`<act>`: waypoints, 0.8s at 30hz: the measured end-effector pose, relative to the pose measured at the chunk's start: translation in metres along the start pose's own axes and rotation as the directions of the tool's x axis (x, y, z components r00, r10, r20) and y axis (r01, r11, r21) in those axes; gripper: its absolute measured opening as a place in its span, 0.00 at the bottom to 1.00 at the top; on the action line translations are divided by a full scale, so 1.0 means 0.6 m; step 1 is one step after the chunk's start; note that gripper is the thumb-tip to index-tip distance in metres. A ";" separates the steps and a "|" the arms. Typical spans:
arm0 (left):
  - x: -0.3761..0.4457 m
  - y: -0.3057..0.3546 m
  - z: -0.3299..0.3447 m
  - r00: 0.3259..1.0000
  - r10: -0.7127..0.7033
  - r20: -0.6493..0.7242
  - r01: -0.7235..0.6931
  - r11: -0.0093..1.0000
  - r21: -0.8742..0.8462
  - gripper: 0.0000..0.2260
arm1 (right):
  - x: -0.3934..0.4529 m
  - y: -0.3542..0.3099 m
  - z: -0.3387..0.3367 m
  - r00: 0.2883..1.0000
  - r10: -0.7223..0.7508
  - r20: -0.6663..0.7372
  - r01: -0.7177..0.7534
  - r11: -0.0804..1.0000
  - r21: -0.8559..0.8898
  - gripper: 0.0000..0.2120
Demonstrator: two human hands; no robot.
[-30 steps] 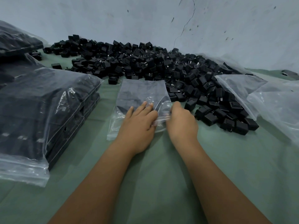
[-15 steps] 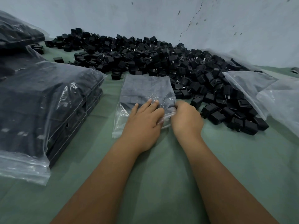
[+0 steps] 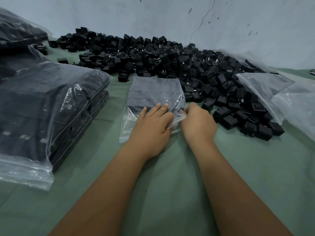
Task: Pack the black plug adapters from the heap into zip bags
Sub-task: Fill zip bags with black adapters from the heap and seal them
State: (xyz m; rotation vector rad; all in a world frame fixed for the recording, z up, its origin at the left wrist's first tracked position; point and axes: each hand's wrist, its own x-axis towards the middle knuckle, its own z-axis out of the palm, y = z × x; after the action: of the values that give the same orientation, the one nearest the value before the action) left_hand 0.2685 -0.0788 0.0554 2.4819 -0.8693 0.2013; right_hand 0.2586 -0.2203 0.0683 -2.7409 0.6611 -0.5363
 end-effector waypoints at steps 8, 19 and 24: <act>-0.007 0.009 -0.012 0.999 -0.019 0.047 0.018 1.000 0.023 0.08 | -0.024 0.027 -0.027 0.859 -0.512 -0.011 0.483 0.804 0.346 0.17; -0.012 -0.037 -0.050 0.867 -0.338 -0.367 0.382 0.922 0.055 0.11 | -0.030 0.015 -0.021 0.884 -0.466 0.026 0.435 0.843 0.316 0.21; -0.010 -0.036 -0.041 0.898 -0.342 -0.278 0.369 0.928 0.050 0.12 | -0.022 0.018 0.001 0.899 -0.410 0.156 0.378 0.905 0.196 0.25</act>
State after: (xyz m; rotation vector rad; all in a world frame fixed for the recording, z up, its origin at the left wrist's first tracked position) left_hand 0.2777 -0.0484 0.0662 2.5769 -0.2912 0.4459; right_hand 0.2442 -0.2232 0.0603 -2.7290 0.0043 -0.3748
